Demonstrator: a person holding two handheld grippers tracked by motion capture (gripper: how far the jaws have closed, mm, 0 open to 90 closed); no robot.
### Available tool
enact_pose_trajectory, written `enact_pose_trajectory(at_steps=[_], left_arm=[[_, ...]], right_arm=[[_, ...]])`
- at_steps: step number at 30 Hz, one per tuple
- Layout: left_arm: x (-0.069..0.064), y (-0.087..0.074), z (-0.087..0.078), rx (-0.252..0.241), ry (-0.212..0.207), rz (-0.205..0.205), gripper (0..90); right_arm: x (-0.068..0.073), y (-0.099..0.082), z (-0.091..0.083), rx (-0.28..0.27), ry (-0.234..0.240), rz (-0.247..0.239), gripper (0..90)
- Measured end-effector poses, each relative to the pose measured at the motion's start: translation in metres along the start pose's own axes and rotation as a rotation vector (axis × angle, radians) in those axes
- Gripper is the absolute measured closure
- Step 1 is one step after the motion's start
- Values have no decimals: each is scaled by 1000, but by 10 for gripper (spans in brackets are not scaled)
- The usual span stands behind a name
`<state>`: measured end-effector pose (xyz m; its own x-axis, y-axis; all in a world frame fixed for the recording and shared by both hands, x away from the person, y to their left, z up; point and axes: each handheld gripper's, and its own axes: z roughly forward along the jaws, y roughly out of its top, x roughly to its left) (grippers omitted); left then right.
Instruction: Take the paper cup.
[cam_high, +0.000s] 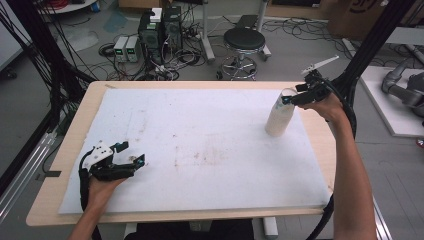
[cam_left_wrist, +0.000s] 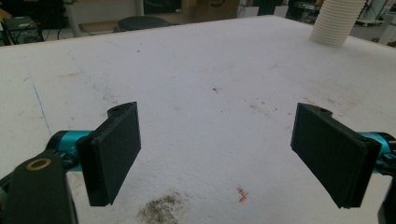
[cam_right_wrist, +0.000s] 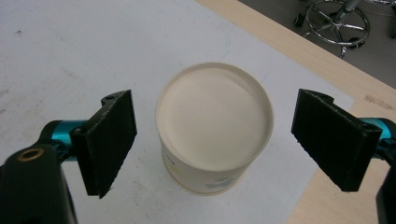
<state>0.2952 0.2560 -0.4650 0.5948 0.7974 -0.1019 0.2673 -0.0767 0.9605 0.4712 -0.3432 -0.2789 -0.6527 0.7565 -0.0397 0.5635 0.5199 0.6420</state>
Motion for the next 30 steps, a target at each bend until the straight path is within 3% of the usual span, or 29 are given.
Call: enact_pose_trajectory(at_steps=[3, 12, 30], left_arm=[[0, 0, 0, 0, -1, -1, 160], [0, 0, 0, -1, 1, 1, 160], [0, 0, 0, 1, 1, 4, 160]], right_arm=[[1, 0, 0, 6, 0, 1, 162], [1, 1, 1, 28, 1, -20, 342], [2, 1, -2, 19, 1, -16, 361]])
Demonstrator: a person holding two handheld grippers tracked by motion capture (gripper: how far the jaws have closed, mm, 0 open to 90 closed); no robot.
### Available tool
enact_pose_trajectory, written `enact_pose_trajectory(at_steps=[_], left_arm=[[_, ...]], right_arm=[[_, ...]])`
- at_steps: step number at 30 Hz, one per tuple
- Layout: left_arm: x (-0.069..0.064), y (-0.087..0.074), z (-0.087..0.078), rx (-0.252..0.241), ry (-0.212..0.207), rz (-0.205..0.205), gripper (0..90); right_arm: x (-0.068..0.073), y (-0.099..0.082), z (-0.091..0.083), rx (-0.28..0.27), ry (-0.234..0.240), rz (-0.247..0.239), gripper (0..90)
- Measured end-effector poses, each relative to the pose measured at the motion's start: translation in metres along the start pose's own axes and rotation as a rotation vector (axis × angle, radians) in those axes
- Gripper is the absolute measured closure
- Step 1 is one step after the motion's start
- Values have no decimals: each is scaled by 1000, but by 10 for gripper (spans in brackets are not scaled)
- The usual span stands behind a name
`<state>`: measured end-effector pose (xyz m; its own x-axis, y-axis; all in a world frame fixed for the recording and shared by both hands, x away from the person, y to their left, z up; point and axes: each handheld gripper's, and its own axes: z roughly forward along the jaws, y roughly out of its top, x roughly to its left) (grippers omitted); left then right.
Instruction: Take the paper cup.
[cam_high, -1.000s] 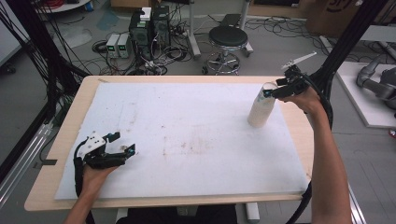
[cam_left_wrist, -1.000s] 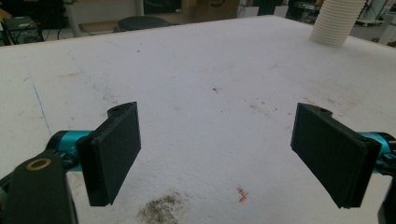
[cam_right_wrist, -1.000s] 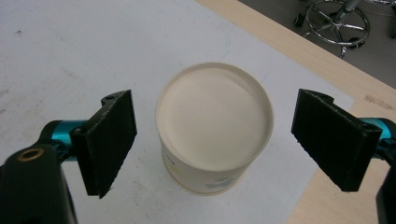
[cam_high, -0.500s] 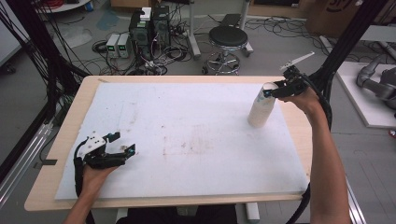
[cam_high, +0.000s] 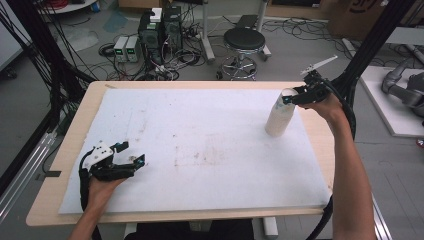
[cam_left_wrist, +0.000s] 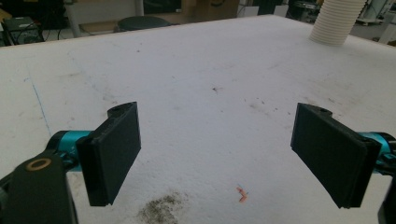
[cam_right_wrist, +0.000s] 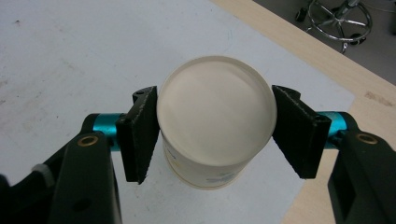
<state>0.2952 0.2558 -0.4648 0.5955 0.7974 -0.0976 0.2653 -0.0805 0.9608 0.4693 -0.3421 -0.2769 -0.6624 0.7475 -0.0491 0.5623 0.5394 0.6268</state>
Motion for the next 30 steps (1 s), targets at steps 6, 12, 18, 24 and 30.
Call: enact_pose_trajectory(at_steps=[6, 12, 18, 24, 30], left_arm=[[0, 0, 0, 1, 0, 2, 160], [0, 0, 0, 1, 0, 1, 160], [0, 0, 0, 3, 0, 3, 160], [0, 0, 0, 3, 0, 3, 160], [0, 0, 0, 3, -1, 4, 160]], right_arm=[[-1, 0, -7, -32, 1, 17, 370], [0, 9, -22, -61, -5, 9, 374], [1, 22, -43, -84, -27, -1, 375], [6, 42, -70, -112, -50, -25, 377], [12, 51, -81, -119, -69, -32, 377]])
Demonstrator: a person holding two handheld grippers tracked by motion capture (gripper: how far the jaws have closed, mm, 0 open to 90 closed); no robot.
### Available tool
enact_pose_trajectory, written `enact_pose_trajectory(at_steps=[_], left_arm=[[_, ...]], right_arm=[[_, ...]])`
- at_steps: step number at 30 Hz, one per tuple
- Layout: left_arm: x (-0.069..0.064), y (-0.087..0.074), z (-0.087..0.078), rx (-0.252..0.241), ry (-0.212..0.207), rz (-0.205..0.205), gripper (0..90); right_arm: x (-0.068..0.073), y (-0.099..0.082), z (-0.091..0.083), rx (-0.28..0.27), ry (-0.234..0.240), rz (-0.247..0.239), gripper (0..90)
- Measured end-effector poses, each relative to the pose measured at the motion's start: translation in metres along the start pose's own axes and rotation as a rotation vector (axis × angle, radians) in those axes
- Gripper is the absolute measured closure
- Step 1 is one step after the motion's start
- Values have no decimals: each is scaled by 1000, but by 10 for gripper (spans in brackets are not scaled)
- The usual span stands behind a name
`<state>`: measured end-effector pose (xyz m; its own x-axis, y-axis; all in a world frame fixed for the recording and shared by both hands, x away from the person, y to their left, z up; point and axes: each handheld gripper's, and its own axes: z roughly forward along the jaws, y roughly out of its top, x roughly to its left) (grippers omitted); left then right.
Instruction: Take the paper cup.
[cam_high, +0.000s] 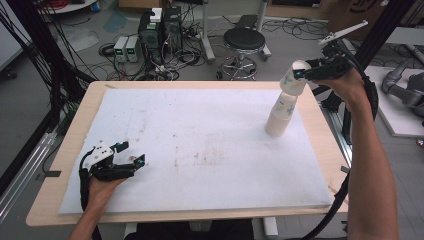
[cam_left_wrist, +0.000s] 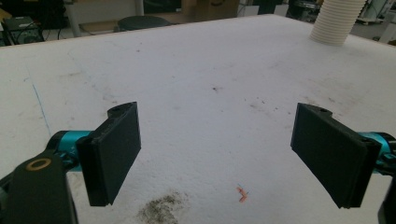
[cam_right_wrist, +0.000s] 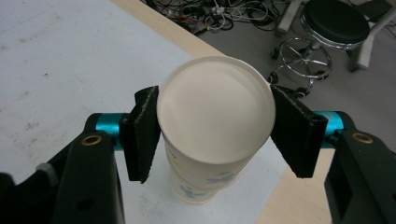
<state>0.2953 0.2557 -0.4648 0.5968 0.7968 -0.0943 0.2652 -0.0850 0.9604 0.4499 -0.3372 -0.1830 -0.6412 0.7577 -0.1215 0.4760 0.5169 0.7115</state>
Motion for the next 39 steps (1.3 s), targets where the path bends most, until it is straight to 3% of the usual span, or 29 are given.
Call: enact_pose_trajectory(at_steps=[7, 14, 17, 27, 29, 30, 35, 39], left_arm=[[0, 0, 0, 0, 0, 0, 160], [0, 0, 0, -1, 0, -3, 160], [1, 0, 0, 1, 2, -14, 160], [1, 0, 0, 1, -2, -13, 160], [1, 0, 0, 1, -2, -13, 160], [1, 0, 0, 1, -3, -11, 160], [1, 0, 0, 1, -1, -14, 160], [1, 0, 0, -2, -5, -13, 160]], right_arm=[[7, 2, -3, -5, -4, -5, 377], [33, -3, -4, -66, 46, -24, 377], [56, -11, -6, -142, 101, -53, 377], [112, -29, 2, -233, 224, -102, 376], [116, -30, 3, -239, 231, -112, 376], [127, -32, 7, -259, 254, -120, 376], [147, -41, 15, -293, 287, -135, 376], [156, -52, 23, -323, 314, -120, 376]])
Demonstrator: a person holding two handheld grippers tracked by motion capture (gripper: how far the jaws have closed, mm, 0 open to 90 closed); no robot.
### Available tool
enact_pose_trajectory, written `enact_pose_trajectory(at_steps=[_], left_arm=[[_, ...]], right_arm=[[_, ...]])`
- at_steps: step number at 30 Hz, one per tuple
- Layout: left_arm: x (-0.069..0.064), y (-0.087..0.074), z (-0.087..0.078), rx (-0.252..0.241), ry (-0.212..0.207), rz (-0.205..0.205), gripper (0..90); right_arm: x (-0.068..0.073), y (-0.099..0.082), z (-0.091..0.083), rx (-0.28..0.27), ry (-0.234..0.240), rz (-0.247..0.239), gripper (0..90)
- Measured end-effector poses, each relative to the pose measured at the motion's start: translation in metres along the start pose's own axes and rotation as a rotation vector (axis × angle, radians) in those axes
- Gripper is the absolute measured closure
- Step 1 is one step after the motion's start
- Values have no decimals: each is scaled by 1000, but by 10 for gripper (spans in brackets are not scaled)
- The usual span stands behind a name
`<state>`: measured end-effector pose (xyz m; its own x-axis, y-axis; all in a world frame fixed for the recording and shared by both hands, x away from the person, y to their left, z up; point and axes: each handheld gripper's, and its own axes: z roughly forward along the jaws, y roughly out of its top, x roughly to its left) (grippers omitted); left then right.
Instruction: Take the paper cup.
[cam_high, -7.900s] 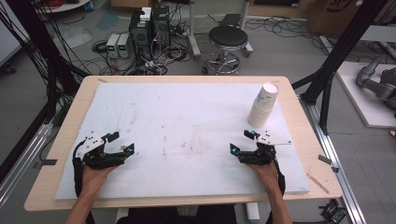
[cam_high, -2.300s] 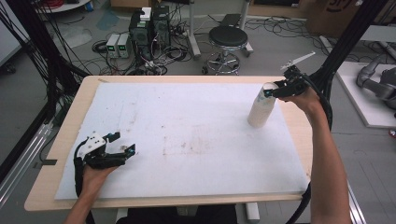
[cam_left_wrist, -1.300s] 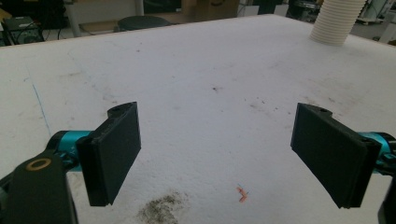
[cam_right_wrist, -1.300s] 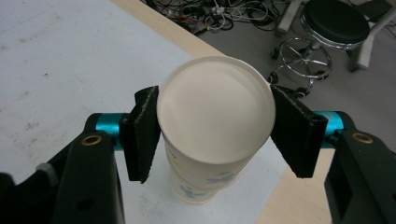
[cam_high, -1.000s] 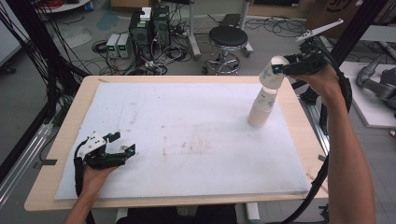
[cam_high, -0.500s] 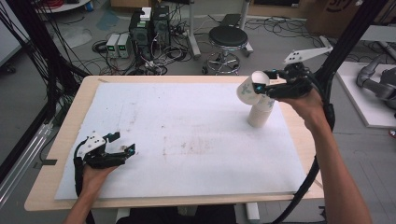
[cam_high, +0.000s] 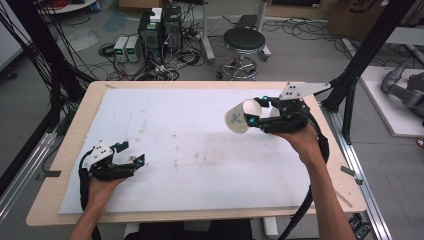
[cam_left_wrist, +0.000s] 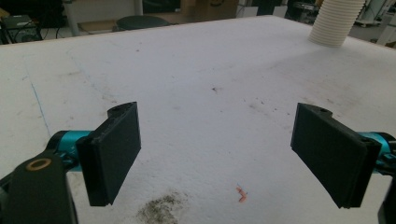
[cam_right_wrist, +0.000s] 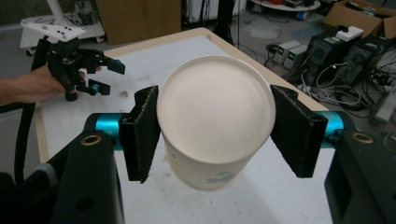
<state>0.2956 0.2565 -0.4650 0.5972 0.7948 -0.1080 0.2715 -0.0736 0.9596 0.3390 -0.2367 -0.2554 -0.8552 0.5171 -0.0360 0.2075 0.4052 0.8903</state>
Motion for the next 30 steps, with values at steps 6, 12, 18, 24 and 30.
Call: enact_pose_trajectory(at_steps=[6, 12, 18, 24, 30], left_arm=[[0, 0, 0, -6, 1, -2, 160], [0, 0, 0, -5, 2, -3, 160], [0, 0, 0, 1, 3, -3, 160], [0, 0, 0, -1, 5, -5, 160], [0, 0, 0, -1, 5, -2, 160]], right_arm=[[7, -14, 9, -31, 22, 16, 376], [22, -32, 23, -96, 55, 0, 376], [31, -40, 32, -120, 92, -12, 376], [35, -56, 48, -147, 119, -4, 376], [35, -60, 56, -127, 132, -1, 375]])
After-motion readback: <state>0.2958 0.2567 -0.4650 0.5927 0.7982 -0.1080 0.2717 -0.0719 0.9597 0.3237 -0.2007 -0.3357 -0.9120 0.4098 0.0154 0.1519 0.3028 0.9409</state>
